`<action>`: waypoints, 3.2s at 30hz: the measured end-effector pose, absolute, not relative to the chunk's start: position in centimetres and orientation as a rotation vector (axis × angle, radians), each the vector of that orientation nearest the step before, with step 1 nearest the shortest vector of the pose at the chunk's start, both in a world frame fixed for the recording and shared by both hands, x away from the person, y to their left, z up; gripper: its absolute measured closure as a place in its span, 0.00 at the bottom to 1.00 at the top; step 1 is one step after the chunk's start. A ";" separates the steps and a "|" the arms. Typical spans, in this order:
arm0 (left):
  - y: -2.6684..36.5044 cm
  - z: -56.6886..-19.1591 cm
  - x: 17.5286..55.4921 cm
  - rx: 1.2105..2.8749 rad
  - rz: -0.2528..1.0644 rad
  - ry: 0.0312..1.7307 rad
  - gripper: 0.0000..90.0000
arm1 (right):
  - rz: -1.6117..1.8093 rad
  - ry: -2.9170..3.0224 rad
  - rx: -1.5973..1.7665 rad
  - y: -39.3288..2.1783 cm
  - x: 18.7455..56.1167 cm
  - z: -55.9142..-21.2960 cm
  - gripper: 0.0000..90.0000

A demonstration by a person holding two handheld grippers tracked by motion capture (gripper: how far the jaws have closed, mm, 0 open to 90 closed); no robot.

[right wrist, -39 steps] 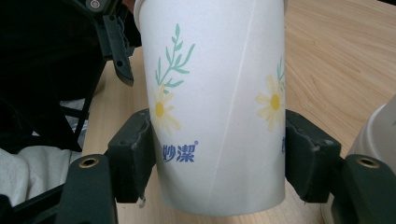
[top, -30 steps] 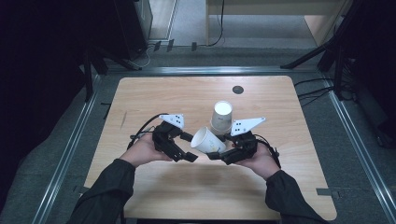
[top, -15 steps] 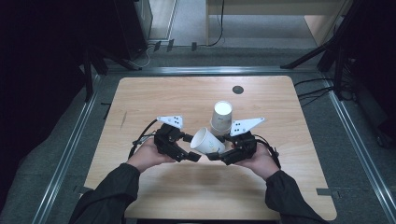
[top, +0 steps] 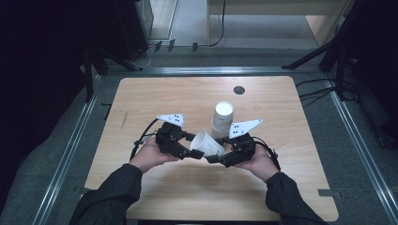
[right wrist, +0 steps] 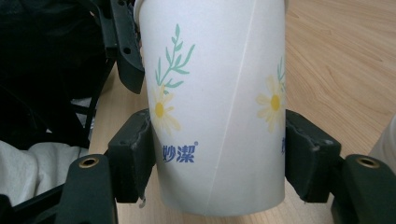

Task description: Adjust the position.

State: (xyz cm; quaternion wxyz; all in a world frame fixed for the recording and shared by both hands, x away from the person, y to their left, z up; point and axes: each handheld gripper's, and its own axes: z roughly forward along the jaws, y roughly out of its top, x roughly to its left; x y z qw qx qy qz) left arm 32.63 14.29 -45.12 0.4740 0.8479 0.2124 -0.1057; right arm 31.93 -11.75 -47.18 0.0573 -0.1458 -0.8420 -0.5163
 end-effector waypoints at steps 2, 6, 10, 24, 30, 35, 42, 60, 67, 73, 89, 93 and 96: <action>14.2 -45.1 32.6 2.074 -0.254 0.518 0.24 | -1.568 -2.549 -0.445 -11.8 32.0 -47.2 0.37; 14.1 -45.2 32.6 2.052 -0.262 0.521 0.24 | -1.571 -2.544 -0.450 -11.9 31.9 -47.3 0.37; 14.0 -45.2 32.7 2.043 -0.265 0.520 0.23 | -1.576 -2.533 -0.452 -11.9 31.9 -47.3 0.37; 13.5 -45.3 32.7 2.033 -0.279 0.523 0.21 | -1.569 -2.525 -0.437 -11.7 31.8 -47.4 0.38; 13.6 -45.3 32.6 2.039 -0.260 0.509 0.23 | -1.557 -2.525 -0.436 -11.6 31.8 -47.5 0.38; 13.6 -45.3 32.5 2.045 -0.249 0.503 0.25 | -1.554 -2.531 -0.435 -11.6 31.8 -47.5 0.38; 13.6 -45.3 32.5 2.039 -0.247 0.509 0.26 | -1.552 -2.530 -0.445 -11.6 31.8 -47.5 0.37; 16.2 -43.9 32.8 1.996 -0.232 0.545 0.26 | -1.504 -2.570 -0.471 -11.7 31.8 -47.7 0.32; 18.0 -43.5 33.1 2.029 -0.215 0.612 0.26 | -1.449 -2.615 -0.471 -11.9 31.7 -47.9 0.32; 19.2 -43.4 33.7 2.079 -0.151 0.687 0.26 | -1.429 -2.625 -0.500 -12.2 31.5 -47.8 0.33; 23.1 -43.5 34.6 2.214 -0.093 0.809 0.26 | -1.429 -2.626 -0.553 -14.1 31.3 -47.6 0.34; 23.4 -43.3 34.7 2.234 -0.087 0.815 0.26 | -1.421 -2.638 -0.566 -14.1 31.3 -47.6 0.35; 23.7 -43.2 34.7 2.249 -0.080 0.819 0.26 | -1.423 -2.643 -0.566 -14.2 31.3 -47.6 0.35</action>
